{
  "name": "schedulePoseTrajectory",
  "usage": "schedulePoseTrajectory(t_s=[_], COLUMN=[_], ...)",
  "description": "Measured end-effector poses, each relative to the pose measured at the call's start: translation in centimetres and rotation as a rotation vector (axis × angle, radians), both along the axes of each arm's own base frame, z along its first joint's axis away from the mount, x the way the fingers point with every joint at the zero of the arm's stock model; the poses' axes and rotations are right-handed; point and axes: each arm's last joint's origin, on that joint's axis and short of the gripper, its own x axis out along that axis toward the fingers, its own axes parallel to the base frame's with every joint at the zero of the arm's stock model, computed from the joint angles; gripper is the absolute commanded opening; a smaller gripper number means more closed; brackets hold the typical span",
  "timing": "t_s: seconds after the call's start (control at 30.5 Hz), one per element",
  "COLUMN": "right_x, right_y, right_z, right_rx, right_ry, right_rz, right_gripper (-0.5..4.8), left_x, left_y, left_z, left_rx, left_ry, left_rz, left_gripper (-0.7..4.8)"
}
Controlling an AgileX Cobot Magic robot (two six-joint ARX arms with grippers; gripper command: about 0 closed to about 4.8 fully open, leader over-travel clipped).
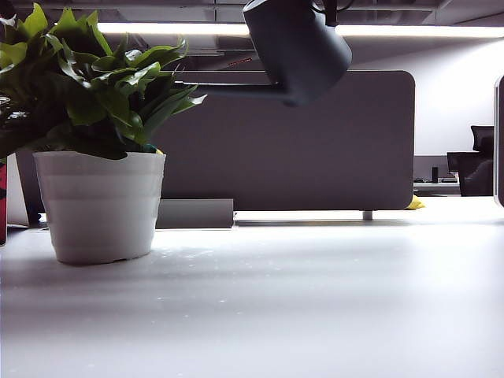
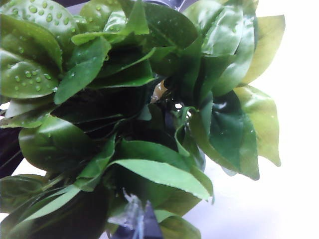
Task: Pick up the watering can from the table, water the potted plant, and put the can back.
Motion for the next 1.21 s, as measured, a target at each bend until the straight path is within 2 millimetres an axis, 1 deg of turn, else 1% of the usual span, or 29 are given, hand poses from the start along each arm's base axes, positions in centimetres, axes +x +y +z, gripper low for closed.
schedulePoseTrajectory(t_s=[0.95,1.08,1.21], right_x=[0.16,0.17,0.08], right_y=[-0.03,-0.1,-0.46], right_z=[-0.4,-0.39,-0.15], right_rx=[-0.025,0.002,0.068], right_ry=[0.032,0.043,0.065], right_rz=[-0.005,-0.006,-0.014], right_gripper=[-0.01,-0.01,-0.01], left_x=[-0.03,-0.16,-0.23], left_y=[0.01,0.03,0.04], left_z=[-0.05,0.03,0.07], left_rx=[0.001,0.0,-0.001], left_ry=[0.006,0.0,-0.002], left_rz=[0.0,0.0,0.0], left_gripper=[-0.06,-0.06,-0.06])
